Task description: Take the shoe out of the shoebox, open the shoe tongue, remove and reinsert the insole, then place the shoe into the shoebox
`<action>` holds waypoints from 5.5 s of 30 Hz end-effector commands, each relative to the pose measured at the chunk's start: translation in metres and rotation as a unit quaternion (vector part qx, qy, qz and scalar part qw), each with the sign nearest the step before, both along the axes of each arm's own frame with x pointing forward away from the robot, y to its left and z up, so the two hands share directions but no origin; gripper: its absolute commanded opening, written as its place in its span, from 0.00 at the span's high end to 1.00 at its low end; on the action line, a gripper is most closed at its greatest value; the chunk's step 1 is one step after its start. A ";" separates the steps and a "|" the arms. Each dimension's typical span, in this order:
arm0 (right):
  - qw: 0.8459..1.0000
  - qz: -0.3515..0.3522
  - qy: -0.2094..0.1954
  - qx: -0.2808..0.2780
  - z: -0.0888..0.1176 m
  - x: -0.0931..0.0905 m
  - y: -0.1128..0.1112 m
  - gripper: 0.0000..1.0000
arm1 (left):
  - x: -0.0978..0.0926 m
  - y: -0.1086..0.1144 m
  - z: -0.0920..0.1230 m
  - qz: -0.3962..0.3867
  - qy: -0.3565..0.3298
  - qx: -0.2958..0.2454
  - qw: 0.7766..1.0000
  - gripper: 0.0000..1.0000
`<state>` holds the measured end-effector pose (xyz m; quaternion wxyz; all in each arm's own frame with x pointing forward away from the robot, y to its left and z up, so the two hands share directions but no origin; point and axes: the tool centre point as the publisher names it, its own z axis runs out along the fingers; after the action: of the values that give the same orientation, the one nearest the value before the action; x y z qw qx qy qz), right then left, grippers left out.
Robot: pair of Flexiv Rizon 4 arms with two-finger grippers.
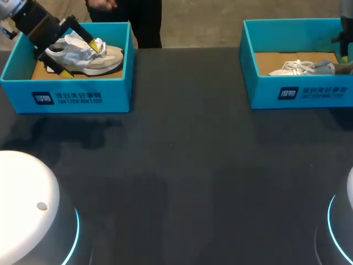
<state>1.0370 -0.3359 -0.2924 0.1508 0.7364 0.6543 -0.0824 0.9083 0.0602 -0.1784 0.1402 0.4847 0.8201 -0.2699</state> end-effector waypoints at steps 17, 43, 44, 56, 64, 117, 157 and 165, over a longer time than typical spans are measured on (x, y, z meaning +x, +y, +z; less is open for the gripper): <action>0.984 0.141 -0.065 0.084 0.078 -0.081 0.097 0.35 | 0.000 0.000 0.001 0.000 0.000 0.002 1.000 0.00; 0.969 0.215 -0.060 0.104 0.101 -0.123 0.143 0.00 | 0.000 0.000 0.001 0.000 0.000 0.002 1.000 0.00; 0.969 0.215 -0.060 0.104 0.101 -0.123 0.143 0.00 | 0.000 0.000 0.001 0.000 0.000 0.002 1.000 0.00; 0.969 0.215 -0.060 0.104 0.101 -0.123 0.143 0.00 | 0.058 0.065 0.005 -0.175 -0.096 0.071 0.977 0.00; 0.969 0.215 -0.060 0.104 0.101 -0.123 0.143 0.00 | 0.107 0.090 -0.009 -0.211 -0.132 0.156 0.956 0.00; 0.969 0.215 -0.060 0.104 0.101 -0.123 0.143 0.00 | 0.218 0.180 -0.040 -0.249 -0.165 0.329 0.896 0.00; 0.969 0.215 -0.060 0.104 0.101 -0.123 0.143 0.00 | 0.280 0.208 -0.089 -0.301 -0.172 0.321 0.881 0.00; 0.969 0.215 -0.060 0.104 0.101 -0.123 0.143 0.00 | 0.280 0.208 -0.089 -0.301 -0.172 0.321 0.881 0.00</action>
<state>0.9139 -0.1925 -0.1911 0.1261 0.5936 0.7922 0.0649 1.1866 0.2685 -0.2683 0.0294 0.7650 0.6399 0.0674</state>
